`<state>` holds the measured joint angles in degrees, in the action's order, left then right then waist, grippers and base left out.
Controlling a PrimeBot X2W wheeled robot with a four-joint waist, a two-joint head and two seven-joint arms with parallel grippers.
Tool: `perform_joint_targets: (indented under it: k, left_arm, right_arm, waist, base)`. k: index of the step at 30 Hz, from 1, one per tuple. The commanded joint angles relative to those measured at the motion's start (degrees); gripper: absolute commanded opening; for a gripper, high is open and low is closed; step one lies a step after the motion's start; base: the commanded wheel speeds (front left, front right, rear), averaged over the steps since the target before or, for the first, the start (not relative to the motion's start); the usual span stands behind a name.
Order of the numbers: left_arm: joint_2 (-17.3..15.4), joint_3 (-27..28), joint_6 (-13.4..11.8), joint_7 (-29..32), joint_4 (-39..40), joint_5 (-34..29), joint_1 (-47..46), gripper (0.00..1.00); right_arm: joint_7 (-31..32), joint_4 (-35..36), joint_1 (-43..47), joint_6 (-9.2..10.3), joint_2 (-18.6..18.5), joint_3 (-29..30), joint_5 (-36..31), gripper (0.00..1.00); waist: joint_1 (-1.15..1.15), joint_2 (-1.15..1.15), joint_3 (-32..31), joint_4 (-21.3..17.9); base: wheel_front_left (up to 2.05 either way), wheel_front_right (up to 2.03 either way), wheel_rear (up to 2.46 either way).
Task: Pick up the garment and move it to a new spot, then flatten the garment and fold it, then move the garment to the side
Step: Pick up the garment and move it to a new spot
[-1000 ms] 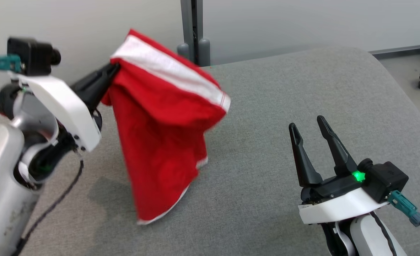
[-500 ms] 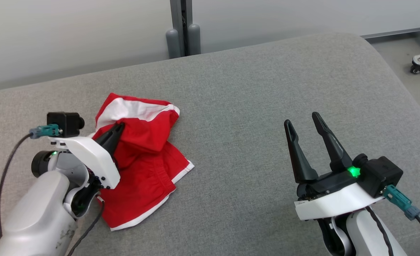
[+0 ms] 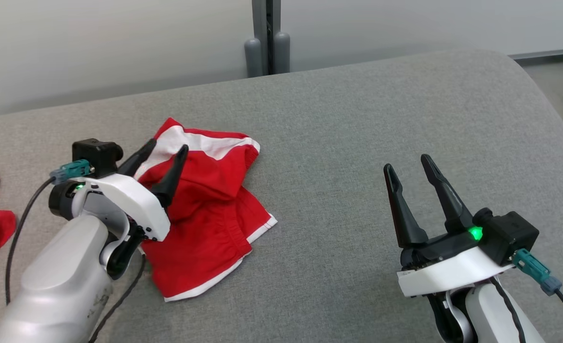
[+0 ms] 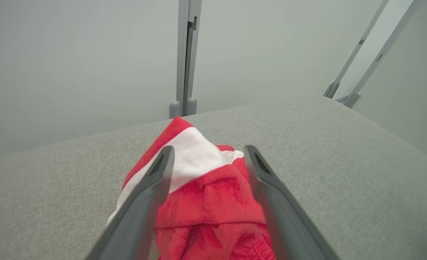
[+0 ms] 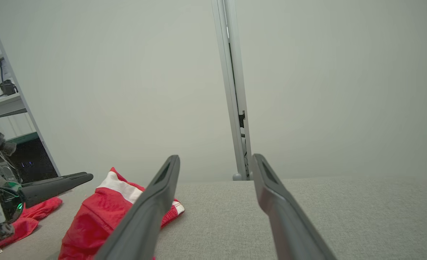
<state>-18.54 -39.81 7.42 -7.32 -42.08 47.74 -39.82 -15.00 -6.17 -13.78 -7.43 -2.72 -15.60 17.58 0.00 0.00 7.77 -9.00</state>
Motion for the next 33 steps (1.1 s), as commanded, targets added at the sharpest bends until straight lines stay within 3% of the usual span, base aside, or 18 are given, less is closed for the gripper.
perform_joint_targets:
  k: [1, 6, 12, 19, 23, 26, 33]
  left_arm:
    - [-0.84, 0.01, 0.05, -0.76, 0.41, 0.23, -0.16, 1.00]
    - [-2.70, 0.84, -0.43, -4.05, 3.07, 0.45, 2.22, 1.00]
    - [-6.17, 3.66, -5.58, -6.93, 10.35, -0.31, 9.13, 1.00]
    - [-8.40, 11.15, -12.88, -7.87, 21.60, -1.49, 20.33, 1.00]
    - [-6.43, 17.93, -15.54, -7.84, 29.10, -5.52, 27.90, 1.00]
    - [-4.75, 21.42, -16.07, -7.85, 32.26, -8.22, 31.32, 1.00]
    - [2.51, 30.59, -14.37, -7.86, 38.75, -18.72, 39.50, 1.00]
  right_arm:
    - [-0.28, -0.16, 0.59, -0.11, -0.33, 0.09, -0.34, 1.00]
    - [-0.28, -0.56, 1.90, -0.11, -1.18, 0.44, -0.43, 1.00]
    - [-0.28, -0.21, 4.06, -0.11, -2.40, 1.24, -0.14, 1.00]
    - [-0.28, 0.51, 6.31, -0.11, -2.85, 2.47, 0.06, 1.00]
    - [-0.28, 0.86, 7.69, -0.11, -2.97, 3.41, 0.09, 1.00]
    - [-0.28, 0.90, 8.30, -0.11, -3.00, 3.71, -0.02, 1.00]
    - [-0.28, 1.18, 9.46, -0.11, -2.58, 5.05, -0.52, 1.00]
  waist:
    - [0.00, 0.00, -0.85, 0.67]
    - [0.00, 0.00, -3.04, 1.90]
    - [0.00, 0.00, -5.51, 3.26]
    - [0.00, 0.00, -6.82, 4.27]
    - [0.00, 0.00, -6.96, 4.77]
    - [0.00, 0.00, -6.99, 4.93]
    - [0.00, 0.00, -6.67, 5.08]
  base:
    - [0.00, 0.00, 0.00]
    - [0.00, 0.00, 0.00]
    - [0.00, 0.00, 0.00]
    - [0.00, 0.00, 0.00]
    - [0.00, 0.00, 0.00]
    - [0.00, 0.00, 0.00]
    - [0.00, 0.00, 0.00]
